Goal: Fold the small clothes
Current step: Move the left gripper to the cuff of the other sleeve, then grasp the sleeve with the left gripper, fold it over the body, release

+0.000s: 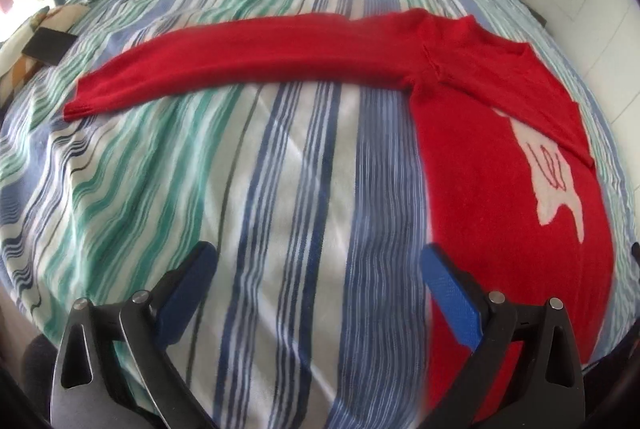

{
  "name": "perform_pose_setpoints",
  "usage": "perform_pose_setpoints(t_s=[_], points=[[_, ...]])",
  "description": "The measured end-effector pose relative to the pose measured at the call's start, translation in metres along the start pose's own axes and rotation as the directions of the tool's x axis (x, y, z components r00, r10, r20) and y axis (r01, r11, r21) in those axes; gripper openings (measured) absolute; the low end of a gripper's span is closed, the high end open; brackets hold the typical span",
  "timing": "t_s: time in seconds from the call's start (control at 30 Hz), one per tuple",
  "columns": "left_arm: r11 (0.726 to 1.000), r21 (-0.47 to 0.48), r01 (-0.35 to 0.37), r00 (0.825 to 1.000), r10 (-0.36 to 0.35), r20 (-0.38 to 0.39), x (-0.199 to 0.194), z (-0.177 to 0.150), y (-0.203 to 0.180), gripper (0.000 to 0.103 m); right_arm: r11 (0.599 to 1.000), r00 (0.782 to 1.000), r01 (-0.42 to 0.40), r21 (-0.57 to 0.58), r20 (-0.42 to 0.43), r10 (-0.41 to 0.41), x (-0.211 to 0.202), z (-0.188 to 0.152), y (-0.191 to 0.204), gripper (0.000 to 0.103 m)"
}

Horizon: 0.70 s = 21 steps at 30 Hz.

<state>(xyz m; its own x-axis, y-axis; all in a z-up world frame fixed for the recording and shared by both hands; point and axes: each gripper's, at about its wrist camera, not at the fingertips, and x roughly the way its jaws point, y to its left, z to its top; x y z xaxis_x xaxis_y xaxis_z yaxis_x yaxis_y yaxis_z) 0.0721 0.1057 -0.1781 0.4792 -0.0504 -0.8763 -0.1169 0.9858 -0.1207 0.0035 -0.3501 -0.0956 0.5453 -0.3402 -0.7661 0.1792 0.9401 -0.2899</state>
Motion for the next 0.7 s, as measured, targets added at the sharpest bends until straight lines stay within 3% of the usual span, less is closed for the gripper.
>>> perform_pose_setpoints(t_s=[0.13, 0.23, 0.33, 0.47, 0.5, 0.57, 0.63, 0.7], points=[[0.994, -0.105, 0.018, 0.998, -0.012, 0.055, -0.024, 0.048, 0.067, 0.102, 1.000, 1.000, -0.012, -0.011, 0.025, 0.012, -0.006, -0.004, 0.001, 0.081], [0.967, -0.255, -0.007, 0.998, 0.025, 0.065, -0.020, 0.085, 0.140, 0.102, 1.000, 0.999, -0.018, -0.009, 0.035, 0.018, -0.008, -0.005, 0.000, 0.081], [0.920, -0.386, -0.066, 0.998, 0.063, -0.019, 0.009, 0.106, 0.203, 0.101, 1.000, 0.999, -0.025, 0.003, 0.032, 0.025, -0.010, -0.008, 0.000, 0.081], [0.901, -0.409, -0.142, 0.988, 0.104, -0.114, 0.050, 0.112, 0.222, 0.099, 0.999, 0.999, -0.039, -0.007, 0.016, 0.039, -0.012, -0.014, 0.005, 0.081], [0.903, -0.403, -0.150, 0.986, 0.110, -0.121, 0.056, 0.111, 0.219, 0.092, 0.999, 0.999, -0.039, -0.017, 0.016, 0.040, -0.013, -0.015, 0.007, 0.081], [0.916, -0.368, -0.161, 0.984, 0.122, -0.128, 0.065, 0.113, 0.206, 0.063, 0.999, 0.999, -0.040, -0.035, 0.019, 0.040, -0.016, -0.017, 0.011, 0.081], [0.923, -0.341, -0.176, 0.982, 0.140, -0.129, 0.066, 0.116, 0.197, 0.016, 0.998, 0.999, -0.044, -0.046, 0.019, 0.044, -0.018, -0.018, 0.014, 0.081], [0.924, -0.349, -0.156, 0.986, 0.122, -0.117, 0.055, 0.126, 0.189, 0.011, 0.998, 0.999, -0.050, -0.048, 0.019, 0.051, -0.020, -0.019, 0.015, 0.081]])
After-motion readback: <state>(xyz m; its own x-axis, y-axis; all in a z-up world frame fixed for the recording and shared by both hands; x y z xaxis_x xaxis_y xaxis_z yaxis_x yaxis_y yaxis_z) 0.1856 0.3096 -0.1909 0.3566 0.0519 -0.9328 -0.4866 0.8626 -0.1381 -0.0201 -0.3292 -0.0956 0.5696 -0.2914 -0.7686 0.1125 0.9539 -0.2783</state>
